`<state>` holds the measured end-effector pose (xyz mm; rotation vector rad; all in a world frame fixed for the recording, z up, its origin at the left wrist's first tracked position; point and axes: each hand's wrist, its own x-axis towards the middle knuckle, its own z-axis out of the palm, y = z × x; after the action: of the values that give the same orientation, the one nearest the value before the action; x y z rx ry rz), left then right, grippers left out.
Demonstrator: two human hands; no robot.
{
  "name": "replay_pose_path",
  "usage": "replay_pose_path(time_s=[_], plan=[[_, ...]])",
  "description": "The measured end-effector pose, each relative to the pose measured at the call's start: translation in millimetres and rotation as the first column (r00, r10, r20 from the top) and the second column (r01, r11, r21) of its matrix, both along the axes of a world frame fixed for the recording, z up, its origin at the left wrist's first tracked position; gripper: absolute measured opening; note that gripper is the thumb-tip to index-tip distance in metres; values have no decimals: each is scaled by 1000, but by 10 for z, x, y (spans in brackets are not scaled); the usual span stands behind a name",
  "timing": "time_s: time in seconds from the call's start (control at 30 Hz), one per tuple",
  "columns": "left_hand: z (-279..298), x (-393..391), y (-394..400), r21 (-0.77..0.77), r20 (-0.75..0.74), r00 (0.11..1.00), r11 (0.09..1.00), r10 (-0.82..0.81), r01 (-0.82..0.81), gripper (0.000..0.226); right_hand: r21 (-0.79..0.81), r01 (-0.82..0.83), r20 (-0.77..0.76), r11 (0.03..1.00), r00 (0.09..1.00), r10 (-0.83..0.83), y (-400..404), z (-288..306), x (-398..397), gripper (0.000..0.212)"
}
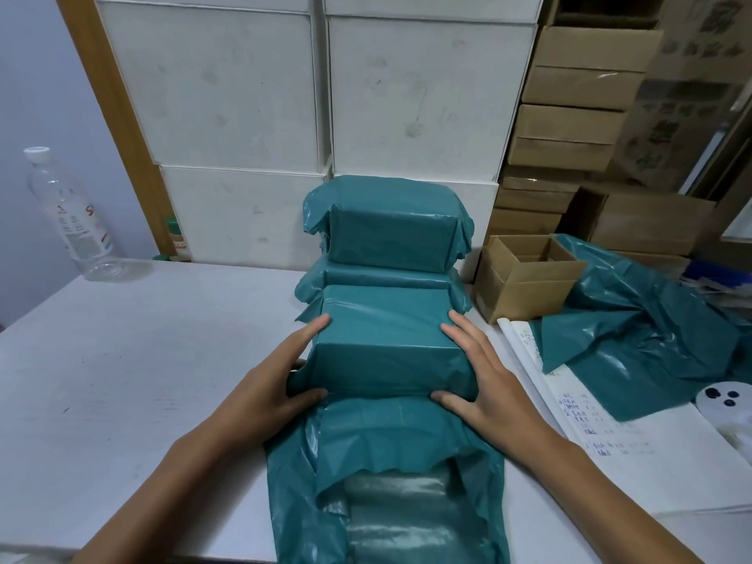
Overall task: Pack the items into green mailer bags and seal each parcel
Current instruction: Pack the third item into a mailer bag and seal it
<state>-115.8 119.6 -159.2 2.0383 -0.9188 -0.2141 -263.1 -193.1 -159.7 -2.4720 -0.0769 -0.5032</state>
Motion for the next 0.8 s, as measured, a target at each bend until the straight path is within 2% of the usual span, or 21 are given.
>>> replay_pose_path(time_s=[0.23, 0.47, 0.57, 0.7, 0.8], plan=[[2, -15, -2, 1, -10, 1000, 1000, 9, -9, 100, -11, 1, 5, 1000, 1000, -1, 12, -15, -8, 97], [60, -99, 19, -26, -28, 999, 1000, -16, 16, 98, 13, -9, 9, 1000, 1000, 9, 48, 83, -125, 83], [62, -144, 42, -41, -58, 998, 999, -10, 8, 99, 17, -9, -4, 1000, 1000, 9, 26, 93, -167, 84], [39, -249, 99, -53, -108, 994, 999, -17, 12, 103, 153, 6, -15, 988, 1000, -3, 89, 64, -282, 94], [10, -282, 141, -41, -112, 993, 999, -27, 22, 114, 244, 7, -5, 970, 1000, -6, 127, 46, -365, 93]])
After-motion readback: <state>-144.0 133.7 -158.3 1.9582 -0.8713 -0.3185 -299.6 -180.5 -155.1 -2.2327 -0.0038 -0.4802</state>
